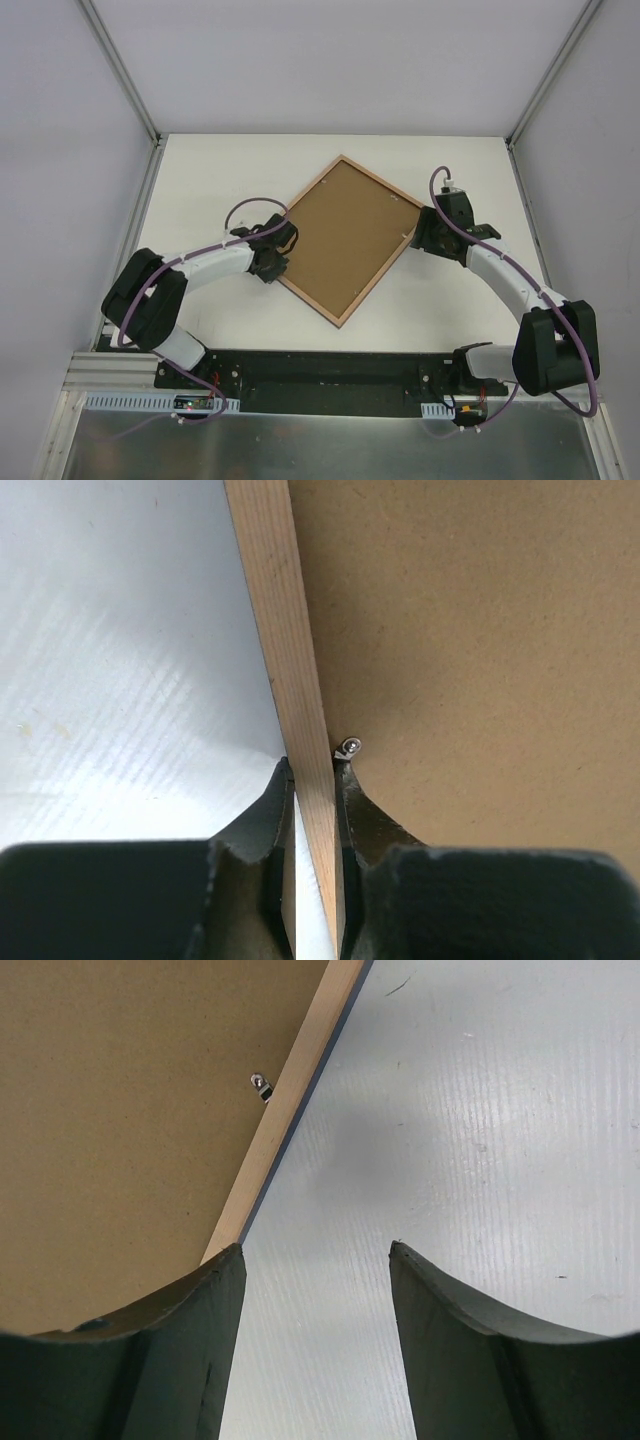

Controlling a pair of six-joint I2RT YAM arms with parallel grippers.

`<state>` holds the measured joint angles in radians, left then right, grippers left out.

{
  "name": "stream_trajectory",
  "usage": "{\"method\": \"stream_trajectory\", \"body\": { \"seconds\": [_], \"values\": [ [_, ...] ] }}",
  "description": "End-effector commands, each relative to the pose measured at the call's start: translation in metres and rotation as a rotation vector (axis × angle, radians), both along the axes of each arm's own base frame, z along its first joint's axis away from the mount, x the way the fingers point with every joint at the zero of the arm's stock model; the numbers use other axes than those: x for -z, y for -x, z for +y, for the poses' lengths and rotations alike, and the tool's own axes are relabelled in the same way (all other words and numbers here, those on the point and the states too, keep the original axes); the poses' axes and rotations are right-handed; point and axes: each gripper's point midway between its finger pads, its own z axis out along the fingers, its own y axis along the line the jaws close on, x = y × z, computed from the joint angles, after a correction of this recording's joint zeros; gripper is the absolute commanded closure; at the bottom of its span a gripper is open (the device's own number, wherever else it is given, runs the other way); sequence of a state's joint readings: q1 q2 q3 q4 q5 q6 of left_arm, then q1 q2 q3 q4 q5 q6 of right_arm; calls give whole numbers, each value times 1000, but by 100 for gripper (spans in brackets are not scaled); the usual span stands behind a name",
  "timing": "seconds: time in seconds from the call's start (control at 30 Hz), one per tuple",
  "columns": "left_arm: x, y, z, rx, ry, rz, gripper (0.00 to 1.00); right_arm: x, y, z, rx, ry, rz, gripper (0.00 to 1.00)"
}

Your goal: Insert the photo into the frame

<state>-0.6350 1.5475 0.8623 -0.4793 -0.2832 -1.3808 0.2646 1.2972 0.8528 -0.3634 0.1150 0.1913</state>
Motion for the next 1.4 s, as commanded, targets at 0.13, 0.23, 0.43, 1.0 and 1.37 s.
{"method": "stream_trajectory", "body": {
  "seconds": [0.13, 0.23, 0.43, 1.0, 1.37],
  "values": [
    [-20, 16, 48, 314, -179, -14, 100, -1, 1, 3, -19, -9, -16, 39],
    [-17, 19, 63, 313, -147, 4, 100, -1, 0, 5, -24, -11, -19, 39],
    [-16, 13, 80, 350, -123, 35, 100, 0, 0, 7, -36, -7, -17, 39],
    [-16, -3, 84, 609, -217, 0, 100, 44, -21, 34, -273, 140, 60, 31],
    [-4, -32, 81, 519, -149, 71, 86, 68, 16, 38, -266, 66, 92, 30]
  ]
}}
